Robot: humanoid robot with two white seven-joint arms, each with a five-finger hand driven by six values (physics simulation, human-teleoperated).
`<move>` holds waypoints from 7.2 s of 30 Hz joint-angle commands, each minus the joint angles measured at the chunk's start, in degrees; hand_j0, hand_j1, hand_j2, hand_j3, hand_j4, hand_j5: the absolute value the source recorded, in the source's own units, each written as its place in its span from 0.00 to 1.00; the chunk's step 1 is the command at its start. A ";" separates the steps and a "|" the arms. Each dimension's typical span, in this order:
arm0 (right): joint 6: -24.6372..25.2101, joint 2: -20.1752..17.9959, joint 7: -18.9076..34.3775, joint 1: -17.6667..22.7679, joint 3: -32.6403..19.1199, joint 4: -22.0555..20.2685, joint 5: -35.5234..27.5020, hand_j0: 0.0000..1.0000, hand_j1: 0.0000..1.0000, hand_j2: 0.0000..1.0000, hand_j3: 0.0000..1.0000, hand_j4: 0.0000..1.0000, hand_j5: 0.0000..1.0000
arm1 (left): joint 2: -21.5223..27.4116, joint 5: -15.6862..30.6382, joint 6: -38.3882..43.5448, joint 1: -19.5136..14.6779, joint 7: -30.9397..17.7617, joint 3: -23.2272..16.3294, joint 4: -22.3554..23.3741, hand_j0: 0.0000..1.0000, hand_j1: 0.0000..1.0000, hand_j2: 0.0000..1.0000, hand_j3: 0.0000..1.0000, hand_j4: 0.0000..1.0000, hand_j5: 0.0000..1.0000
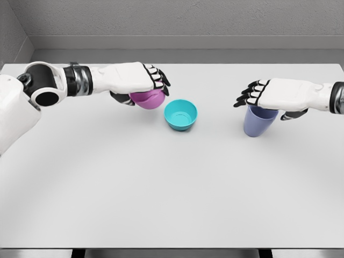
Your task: Stacking bowl and cup with both arms
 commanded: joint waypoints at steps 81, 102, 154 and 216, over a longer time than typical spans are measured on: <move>0.15 4.57 -0.02 -0.79 2.07 6.01 3.38 1.00 1.00 1.00 1.00 1.00 1.00 | -12.26 -14.67 0.20 -1.93 -1.43 -6.62 3.82 0.99 0.99 0.99 0.99 0.99 0.99; 0.15 4.66 -0.02 -1.32 1.90 6.81 3.46 1.00 1.00 1.00 1.00 1.00 1.00 | -11.55 -11.42 0.20 -3.60 -1.16 -5.48 5.58 1.00 1.00 1.00 1.00 1.00 1.00; 0.15 4.57 -0.02 -0.97 2.78 7.86 3.55 0.82 0.82 0.82 0.82 0.82 0.82 | 12.27 18.11 0.20 3.78 -1.60 -3.46 2.86 1.00 1.00 1.00 1.00 1.00 1.00; 0.15 13.97 -0.02 -5.36 -4.52 4.61 2.59 0.51 0.51 0.51 0.51 0.51 0.51 | 12.35 18.02 0.20 3.95 -1.60 -3.46 2.86 1.00 1.00 1.00 1.00 1.00 1.00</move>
